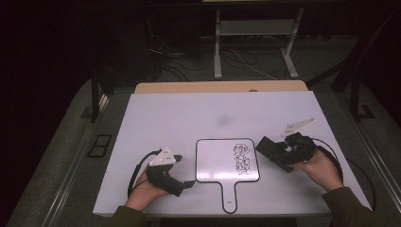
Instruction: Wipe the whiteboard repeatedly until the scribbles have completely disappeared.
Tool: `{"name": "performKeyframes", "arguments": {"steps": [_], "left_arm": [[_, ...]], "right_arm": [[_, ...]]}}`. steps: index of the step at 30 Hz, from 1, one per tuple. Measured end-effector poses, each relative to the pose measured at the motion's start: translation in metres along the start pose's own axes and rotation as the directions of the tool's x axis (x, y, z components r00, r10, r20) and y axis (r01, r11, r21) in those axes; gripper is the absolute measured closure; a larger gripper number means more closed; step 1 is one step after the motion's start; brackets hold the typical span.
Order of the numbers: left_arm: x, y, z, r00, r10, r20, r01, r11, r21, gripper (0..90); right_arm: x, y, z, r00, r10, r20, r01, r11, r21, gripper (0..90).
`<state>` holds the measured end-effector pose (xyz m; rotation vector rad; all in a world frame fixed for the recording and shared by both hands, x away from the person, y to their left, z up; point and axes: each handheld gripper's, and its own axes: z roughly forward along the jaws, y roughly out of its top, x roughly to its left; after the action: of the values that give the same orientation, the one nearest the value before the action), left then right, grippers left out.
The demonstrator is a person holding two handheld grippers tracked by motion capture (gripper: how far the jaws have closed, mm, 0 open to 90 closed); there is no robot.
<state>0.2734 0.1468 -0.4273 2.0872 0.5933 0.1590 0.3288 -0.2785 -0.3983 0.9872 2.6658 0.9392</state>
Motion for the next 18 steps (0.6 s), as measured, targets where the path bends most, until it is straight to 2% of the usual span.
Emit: {"name": "performKeyframes", "arguments": {"steps": [18], "left_arm": [[0.002,0.0,0.0,1.0,0.0,0.004,0.0,1.0,-0.001,0.0]], "right_arm": [[0.006,0.034,0.022,0.9989,-0.047,-0.01,0.047,0.9989,0.007,38.9]]}}
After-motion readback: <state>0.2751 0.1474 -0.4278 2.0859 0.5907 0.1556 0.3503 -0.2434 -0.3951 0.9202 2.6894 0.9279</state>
